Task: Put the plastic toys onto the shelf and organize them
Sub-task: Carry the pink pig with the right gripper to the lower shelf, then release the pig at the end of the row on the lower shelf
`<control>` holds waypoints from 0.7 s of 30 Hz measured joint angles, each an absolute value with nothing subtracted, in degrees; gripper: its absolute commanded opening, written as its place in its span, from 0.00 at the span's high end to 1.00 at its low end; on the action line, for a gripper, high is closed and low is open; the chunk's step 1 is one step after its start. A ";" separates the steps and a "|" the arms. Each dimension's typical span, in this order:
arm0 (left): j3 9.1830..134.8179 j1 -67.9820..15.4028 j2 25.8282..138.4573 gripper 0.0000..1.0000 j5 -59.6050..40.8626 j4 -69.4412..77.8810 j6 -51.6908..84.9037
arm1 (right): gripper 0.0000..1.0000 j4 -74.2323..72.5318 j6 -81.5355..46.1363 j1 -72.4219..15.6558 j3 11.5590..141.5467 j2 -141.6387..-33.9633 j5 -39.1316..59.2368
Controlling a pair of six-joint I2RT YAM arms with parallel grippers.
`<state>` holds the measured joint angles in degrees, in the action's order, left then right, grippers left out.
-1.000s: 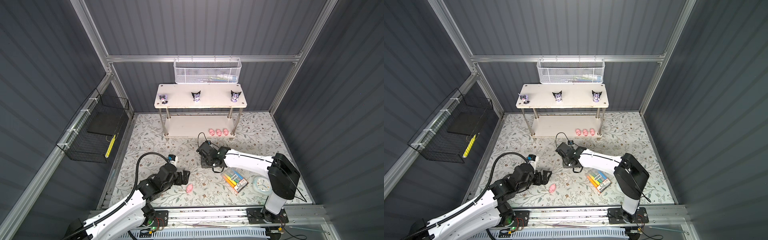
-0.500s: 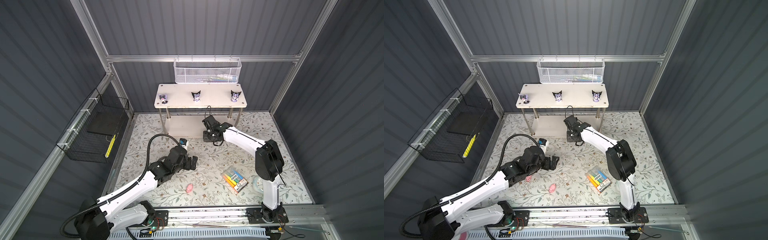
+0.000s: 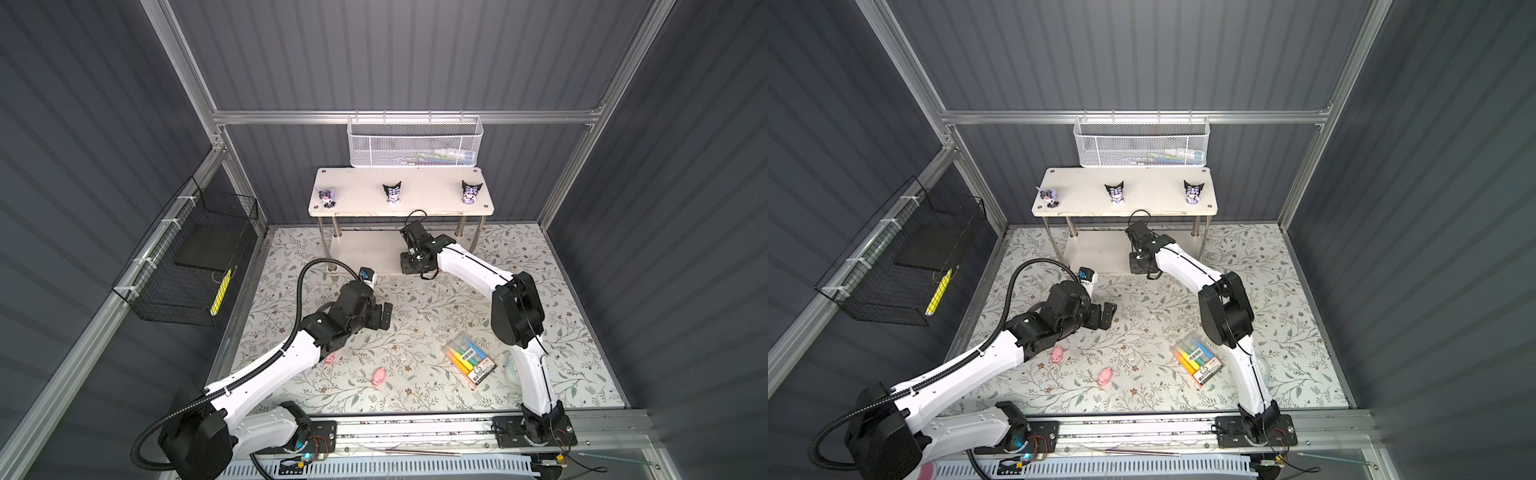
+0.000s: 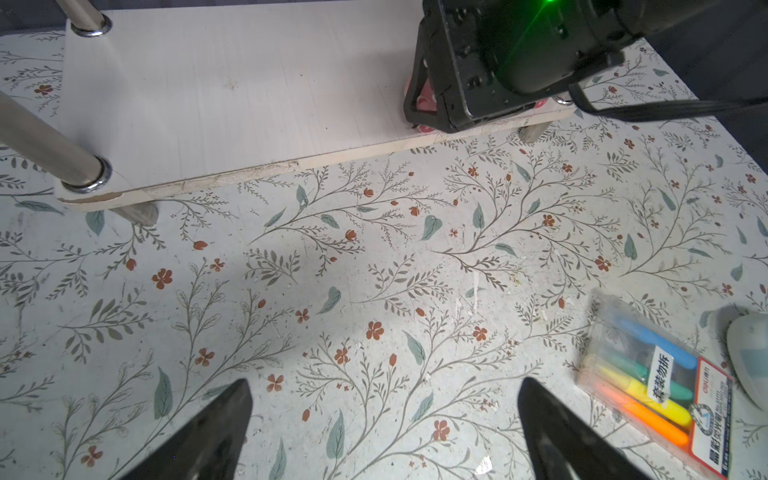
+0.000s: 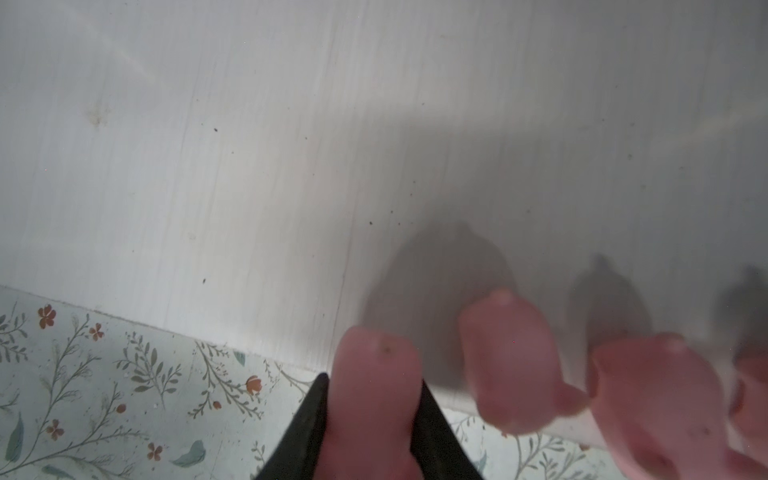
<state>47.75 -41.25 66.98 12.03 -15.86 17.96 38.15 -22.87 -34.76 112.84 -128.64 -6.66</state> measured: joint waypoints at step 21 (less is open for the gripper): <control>47.75 -39.27 65.93 0.00 11.07 -15.92 17.93 | 0.44 40.51 -20.93 -34.26 115.52 -130.72 -5.39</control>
